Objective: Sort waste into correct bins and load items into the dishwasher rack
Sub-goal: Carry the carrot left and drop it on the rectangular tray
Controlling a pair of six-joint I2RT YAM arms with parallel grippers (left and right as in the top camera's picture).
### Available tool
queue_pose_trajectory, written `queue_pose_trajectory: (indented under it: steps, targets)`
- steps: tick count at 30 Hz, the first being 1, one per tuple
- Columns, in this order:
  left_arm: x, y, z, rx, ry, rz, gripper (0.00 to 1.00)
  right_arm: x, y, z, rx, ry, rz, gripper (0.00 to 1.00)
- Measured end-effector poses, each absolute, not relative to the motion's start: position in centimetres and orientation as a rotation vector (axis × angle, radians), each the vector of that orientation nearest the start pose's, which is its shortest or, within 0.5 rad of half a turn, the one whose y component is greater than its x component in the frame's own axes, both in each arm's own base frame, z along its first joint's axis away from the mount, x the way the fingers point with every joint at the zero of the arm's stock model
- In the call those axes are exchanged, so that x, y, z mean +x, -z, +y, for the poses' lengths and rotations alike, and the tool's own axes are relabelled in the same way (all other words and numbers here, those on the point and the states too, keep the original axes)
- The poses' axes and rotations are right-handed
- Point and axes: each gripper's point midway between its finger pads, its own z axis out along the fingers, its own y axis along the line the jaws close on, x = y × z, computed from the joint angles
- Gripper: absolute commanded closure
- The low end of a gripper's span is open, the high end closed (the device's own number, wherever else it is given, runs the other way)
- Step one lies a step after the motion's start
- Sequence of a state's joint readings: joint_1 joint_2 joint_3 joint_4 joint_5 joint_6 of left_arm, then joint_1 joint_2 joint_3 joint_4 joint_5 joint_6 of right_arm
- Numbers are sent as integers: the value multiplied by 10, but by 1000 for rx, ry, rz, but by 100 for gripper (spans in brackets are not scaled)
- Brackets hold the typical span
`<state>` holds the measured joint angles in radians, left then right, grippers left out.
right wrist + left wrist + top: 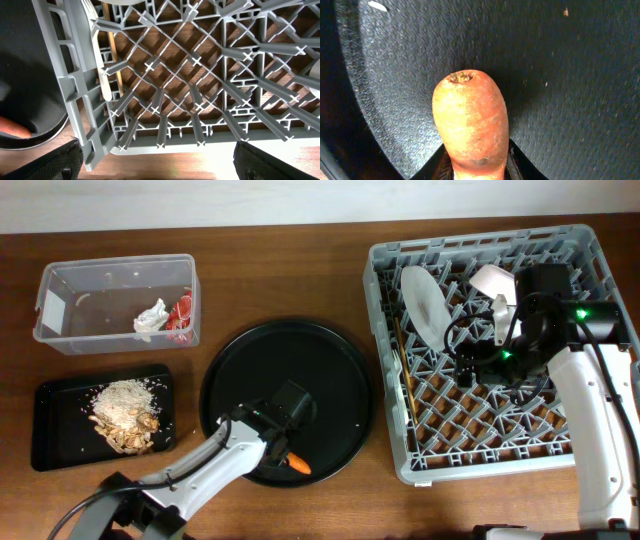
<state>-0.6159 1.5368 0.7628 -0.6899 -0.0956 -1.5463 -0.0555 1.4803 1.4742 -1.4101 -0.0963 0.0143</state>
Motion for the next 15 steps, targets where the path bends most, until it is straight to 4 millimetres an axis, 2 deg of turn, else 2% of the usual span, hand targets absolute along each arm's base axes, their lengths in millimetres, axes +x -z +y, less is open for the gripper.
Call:
queue_pose_trajectory:
  steps: [4,8,10,12,14,15]
  targets:
    - [233,-12,-111,-1358,72,2639,82,280,-193,1,94,-138,2981,1]
    - [266,-41,-85,-1334,140,2548,81,280,-193,1,93,-138,2981,1]
    - [281,-57,-65,-1325,153,2487,82,280,-193,1,94,-138,2981,1]
    - [294,-71,-31,-1364,138,2404,81,280,-193,1,92,-139,2981,2]
    - [297,-75,4,-1436,96,2338,82,280,-193,1,94,-139,2981,1]
    - [297,-75,7,-1429,87,2340,82,280,-193,1,92,-138,2981,1]
